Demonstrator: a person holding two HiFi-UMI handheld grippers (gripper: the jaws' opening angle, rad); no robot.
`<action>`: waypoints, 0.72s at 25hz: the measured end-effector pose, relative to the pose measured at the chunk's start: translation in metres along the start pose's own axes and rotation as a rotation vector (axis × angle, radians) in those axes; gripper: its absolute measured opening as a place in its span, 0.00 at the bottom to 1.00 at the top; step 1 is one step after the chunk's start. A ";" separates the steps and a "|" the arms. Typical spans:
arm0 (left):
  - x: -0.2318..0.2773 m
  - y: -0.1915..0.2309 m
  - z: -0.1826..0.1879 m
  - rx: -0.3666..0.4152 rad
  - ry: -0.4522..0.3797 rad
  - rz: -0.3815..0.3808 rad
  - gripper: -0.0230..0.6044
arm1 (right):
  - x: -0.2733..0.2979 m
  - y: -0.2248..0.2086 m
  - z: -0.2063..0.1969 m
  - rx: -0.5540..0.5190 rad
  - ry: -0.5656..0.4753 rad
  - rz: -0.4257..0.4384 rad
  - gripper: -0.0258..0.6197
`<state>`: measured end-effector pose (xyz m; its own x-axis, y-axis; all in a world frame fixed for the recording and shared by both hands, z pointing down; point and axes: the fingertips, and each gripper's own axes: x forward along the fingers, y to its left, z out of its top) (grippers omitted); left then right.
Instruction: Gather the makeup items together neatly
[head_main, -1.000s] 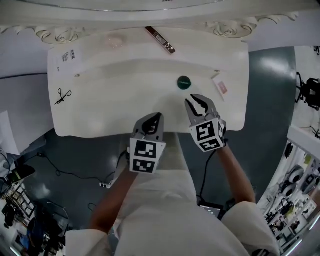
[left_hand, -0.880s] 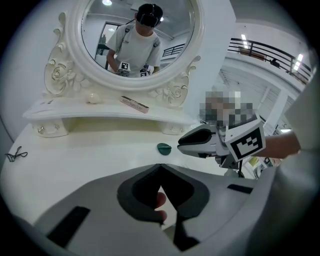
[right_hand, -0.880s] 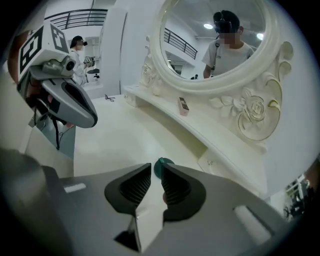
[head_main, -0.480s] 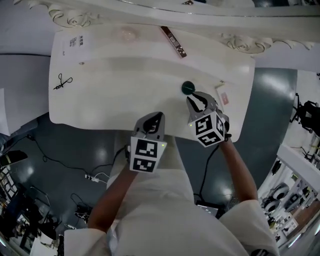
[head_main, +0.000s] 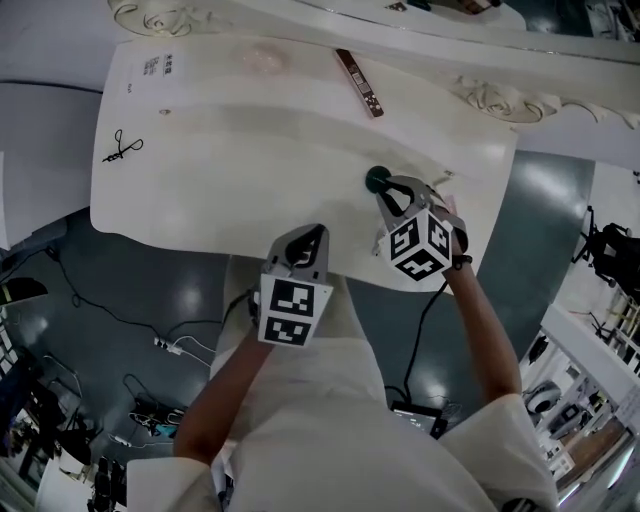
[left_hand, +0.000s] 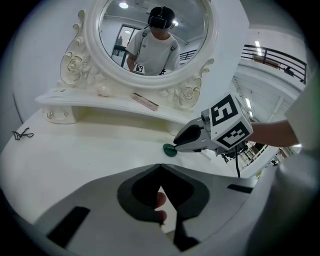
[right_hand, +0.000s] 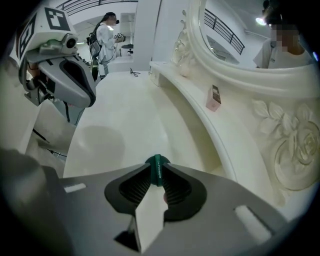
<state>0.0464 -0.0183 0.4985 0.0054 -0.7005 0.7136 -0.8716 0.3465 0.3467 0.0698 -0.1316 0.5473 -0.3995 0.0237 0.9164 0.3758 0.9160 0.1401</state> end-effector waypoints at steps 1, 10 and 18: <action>0.001 0.000 0.000 -0.001 -0.002 0.001 0.03 | 0.002 -0.001 -0.001 -0.008 0.007 0.005 0.14; 0.001 0.004 -0.002 -0.037 -0.020 0.019 0.03 | 0.018 0.000 -0.006 -0.087 0.081 0.081 0.14; -0.001 0.008 -0.004 -0.049 -0.023 0.029 0.03 | 0.022 -0.005 -0.008 -0.102 0.117 0.120 0.10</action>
<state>0.0413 -0.0126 0.5027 -0.0314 -0.7037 0.7098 -0.8462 0.3966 0.3557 0.0655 -0.1388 0.5699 -0.2486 0.0780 0.9654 0.5000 0.8640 0.0589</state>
